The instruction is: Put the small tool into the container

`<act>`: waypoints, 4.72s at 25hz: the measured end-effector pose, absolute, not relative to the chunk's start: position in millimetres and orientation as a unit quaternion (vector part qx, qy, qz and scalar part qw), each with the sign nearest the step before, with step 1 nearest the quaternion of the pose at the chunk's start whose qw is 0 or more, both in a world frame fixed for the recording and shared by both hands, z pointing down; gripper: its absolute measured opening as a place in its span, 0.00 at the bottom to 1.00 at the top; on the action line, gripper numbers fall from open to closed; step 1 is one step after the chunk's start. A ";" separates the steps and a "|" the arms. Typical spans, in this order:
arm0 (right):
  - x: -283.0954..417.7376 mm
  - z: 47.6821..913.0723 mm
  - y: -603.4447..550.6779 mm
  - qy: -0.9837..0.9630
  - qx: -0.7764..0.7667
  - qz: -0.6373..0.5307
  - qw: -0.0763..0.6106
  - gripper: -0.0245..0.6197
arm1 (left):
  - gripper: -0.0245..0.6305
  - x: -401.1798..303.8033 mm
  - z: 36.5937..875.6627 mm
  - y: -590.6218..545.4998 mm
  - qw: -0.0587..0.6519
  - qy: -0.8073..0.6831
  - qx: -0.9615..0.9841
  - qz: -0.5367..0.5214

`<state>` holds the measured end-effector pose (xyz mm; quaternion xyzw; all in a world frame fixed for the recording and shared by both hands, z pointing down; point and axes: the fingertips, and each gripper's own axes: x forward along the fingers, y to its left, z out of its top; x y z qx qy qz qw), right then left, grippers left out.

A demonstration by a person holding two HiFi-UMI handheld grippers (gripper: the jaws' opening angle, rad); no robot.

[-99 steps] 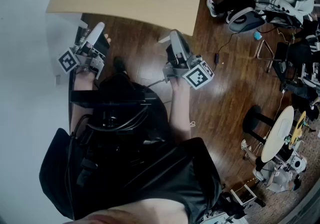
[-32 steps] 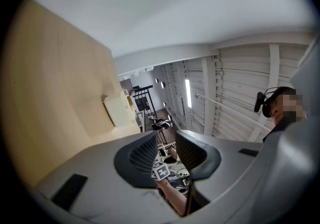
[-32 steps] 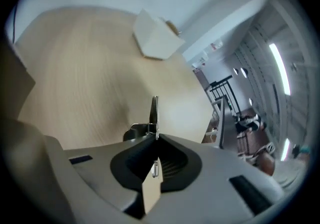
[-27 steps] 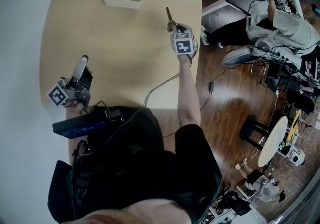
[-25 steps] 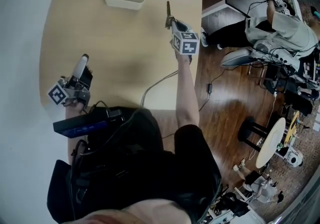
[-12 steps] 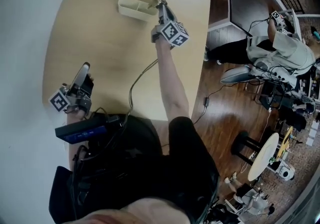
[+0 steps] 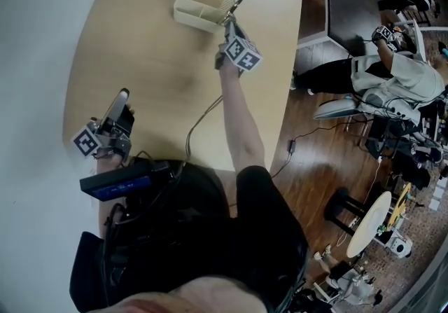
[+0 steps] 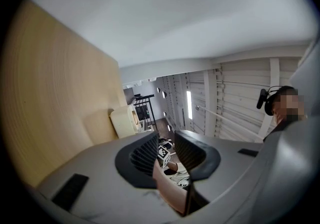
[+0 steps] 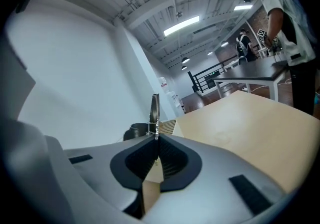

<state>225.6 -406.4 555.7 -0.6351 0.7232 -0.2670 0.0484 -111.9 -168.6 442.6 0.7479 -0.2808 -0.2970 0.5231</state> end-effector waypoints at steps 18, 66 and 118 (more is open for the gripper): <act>221.0 550.6 -414.8 0.730 -0.622 -0.284 -0.002 0.05 | 0.17 -98.3 422.8 -176.6 0.514 -0.277 0.764 -0.274; 196.2 484.6 -370.4 0.808 -0.501 -0.282 0.132 0.25 | 0.17 -83.3 407.7 -169.8 0.482 -0.299 0.788 -0.242; 198.5 418.7 -82.3 0.806 -0.530 -0.205 0.165 0.05 | 0.15 -52.0 468.1 -121.8 0.506 -0.139 0.787 -0.324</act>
